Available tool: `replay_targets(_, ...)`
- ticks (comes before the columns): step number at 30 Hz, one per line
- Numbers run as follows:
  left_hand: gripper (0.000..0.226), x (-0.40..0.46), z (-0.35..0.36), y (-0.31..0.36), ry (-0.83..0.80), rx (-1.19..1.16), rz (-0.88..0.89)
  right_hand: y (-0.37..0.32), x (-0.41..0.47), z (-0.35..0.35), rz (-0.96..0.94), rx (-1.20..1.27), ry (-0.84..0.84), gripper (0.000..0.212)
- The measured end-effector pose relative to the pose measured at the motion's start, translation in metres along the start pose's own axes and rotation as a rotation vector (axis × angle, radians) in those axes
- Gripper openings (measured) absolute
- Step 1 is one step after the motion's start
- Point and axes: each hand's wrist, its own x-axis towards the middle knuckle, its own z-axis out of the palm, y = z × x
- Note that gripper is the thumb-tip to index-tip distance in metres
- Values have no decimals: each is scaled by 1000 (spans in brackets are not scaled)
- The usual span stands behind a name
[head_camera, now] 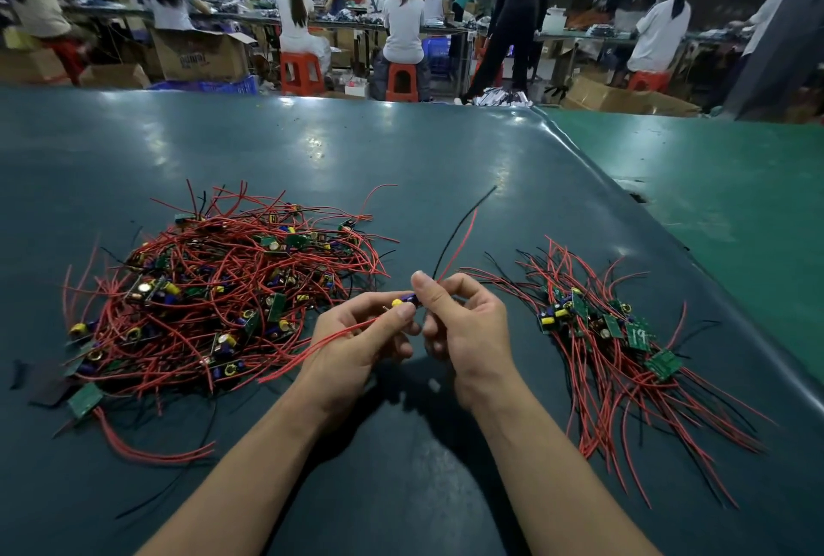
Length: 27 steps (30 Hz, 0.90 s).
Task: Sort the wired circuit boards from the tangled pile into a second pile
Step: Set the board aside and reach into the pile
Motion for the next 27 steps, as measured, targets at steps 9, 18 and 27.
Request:
replay_targets(9, 17, -2, 9, 1, 26, 7, 116, -4, 15, -13, -29, 158, 242, 38)
replay_targets(18, 25, -4, 11, 4, 8, 9, 153, -12, 23, -27, -118, 162, 443, 37)
replay_targets(27, 26, -7, 12, 5, -27, 87, 183, -4, 25, -32, -245, -115, 654, 33)
